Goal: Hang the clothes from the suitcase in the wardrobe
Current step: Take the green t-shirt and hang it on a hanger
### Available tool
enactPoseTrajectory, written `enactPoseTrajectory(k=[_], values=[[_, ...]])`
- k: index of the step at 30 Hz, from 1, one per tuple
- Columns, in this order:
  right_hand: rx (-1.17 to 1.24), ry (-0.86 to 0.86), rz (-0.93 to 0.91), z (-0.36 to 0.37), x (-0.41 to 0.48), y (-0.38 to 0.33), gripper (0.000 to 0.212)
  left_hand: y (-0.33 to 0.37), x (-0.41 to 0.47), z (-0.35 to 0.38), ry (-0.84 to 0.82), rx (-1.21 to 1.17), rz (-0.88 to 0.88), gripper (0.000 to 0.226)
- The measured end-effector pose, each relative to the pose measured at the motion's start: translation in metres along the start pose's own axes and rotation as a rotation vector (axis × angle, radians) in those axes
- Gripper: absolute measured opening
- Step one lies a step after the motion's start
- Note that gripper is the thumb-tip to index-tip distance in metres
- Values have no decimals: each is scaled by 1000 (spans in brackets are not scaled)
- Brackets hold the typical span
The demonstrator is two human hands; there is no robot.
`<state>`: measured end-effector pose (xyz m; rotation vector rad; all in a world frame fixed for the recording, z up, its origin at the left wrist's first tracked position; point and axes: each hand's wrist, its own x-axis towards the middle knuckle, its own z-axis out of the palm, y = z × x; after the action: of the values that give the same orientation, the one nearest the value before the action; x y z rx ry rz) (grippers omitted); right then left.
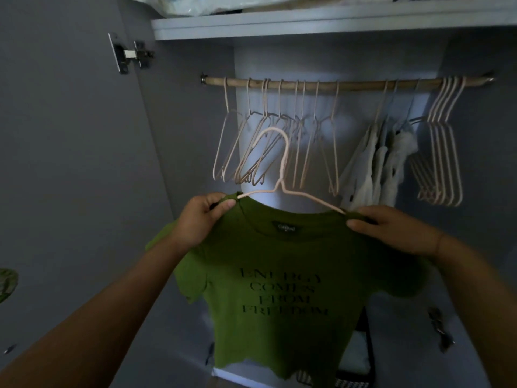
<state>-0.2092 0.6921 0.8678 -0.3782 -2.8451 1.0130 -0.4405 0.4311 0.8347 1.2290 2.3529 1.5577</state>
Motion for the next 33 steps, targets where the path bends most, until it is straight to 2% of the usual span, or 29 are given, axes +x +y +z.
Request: enactPoseTrajectory(k=[2,4,6,8,10,11,13,14,18,21,23,26,29,33], values=[[220,-18,71,-4,-26,2,56,4,2,13,-24,-6,-19,26],[409,-2,139,-4,-55,4,79,13,4,35,1,52,0,15],[506,46,193,1,-81,5,92,26,4,62,82,161,72,34],[585,106,265,7,-104,8,92,48,-6,91,132,111,94,40],[662,170,341,16,-118,11,82,69,-24,118,104,-53,47,21],[697,200,368,21,-125,11,68,80,-35,134,26,-129,-7,14],[766,257,405,31,-133,8,35,97,-57,164,-191,-254,-115,20],[784,286,429,35,-136,7,28,104,-66,178,-275,-311,-159,22],[832,390,480,53,-142,0,24,129,-86,213,-401,-470,-229,25],[860,486,474,61,-142,-2,25,138,-87,224,-375,-495,-256,29],[851,526,450,62,-140,-3,25,142,-85,225,-361,-527,-274,22],[777,534,414,60,-130,-7,24,143,-72,223,-337,-588,-293,14],[756,521,380,54,-113,-13,22,144,-55,213,-308,-629,-313,20],[726,496,345,47,-92,-22,22,143,-31,197,-328,-663,-320,7]])
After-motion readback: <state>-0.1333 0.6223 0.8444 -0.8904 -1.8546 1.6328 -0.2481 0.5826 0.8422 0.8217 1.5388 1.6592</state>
